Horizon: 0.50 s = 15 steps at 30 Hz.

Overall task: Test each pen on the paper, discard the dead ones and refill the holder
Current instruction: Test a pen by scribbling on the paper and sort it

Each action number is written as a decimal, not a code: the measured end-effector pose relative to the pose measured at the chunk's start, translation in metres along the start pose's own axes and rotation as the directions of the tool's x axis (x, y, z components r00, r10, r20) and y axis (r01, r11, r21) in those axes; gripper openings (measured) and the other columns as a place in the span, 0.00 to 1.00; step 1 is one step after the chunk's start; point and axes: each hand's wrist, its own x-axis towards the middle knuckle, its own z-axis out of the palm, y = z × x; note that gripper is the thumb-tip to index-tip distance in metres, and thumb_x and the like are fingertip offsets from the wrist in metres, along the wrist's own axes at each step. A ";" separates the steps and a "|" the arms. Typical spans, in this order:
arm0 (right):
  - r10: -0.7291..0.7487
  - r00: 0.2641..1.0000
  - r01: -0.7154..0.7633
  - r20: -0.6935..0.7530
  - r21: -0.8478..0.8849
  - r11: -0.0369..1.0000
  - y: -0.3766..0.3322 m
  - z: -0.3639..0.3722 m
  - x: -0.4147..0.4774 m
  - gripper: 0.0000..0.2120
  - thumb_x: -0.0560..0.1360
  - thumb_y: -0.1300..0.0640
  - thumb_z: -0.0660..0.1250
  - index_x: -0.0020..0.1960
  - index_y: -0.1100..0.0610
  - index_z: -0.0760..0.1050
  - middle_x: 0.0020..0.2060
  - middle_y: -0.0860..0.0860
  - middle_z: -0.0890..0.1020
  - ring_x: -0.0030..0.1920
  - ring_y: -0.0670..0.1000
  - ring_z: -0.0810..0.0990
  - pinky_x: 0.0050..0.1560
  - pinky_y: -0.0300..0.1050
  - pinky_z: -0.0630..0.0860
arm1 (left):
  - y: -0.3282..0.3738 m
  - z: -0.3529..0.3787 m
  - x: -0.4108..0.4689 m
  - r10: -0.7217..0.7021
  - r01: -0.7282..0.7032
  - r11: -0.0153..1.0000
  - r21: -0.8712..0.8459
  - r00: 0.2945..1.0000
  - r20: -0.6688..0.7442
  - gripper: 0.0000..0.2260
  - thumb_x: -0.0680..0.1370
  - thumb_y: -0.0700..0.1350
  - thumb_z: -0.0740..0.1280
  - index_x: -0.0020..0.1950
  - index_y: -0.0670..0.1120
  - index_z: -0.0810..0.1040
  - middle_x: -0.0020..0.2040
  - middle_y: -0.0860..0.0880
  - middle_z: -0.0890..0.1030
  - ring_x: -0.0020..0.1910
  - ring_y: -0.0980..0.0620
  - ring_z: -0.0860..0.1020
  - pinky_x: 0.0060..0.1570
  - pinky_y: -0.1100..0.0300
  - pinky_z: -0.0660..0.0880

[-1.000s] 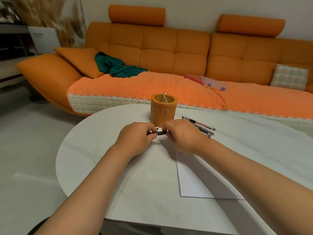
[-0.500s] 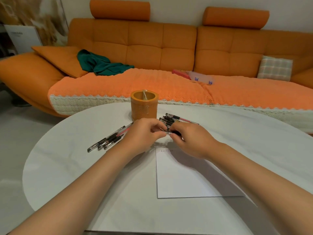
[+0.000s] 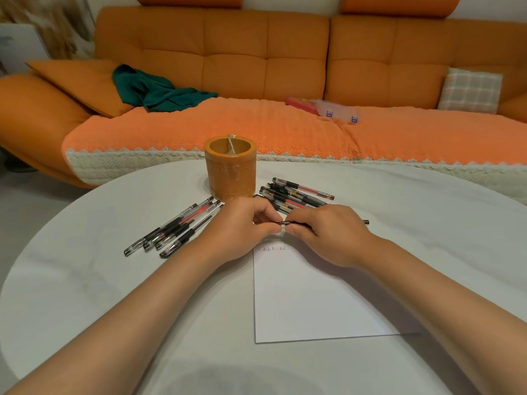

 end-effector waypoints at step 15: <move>0.261 0.937 -0.268 0.234 0.958 0.105 0.004 -0.017 -0.005 0.17 0.81 0.70 0.54 0.60 0.62 0.80 0.44 0.59 0.83 0.43 0.57 0.82 0.46 0.51 0.78 | -0.016 -0.003 -0.002 0.008 -0.025 0.935 0.354 0.999 0.050 0.04 0.75 0.48 0.69 0.45 0.58 0.76 0.41 0.61 0.77 0.43 0.60 0.74 0.42 0.55 0.76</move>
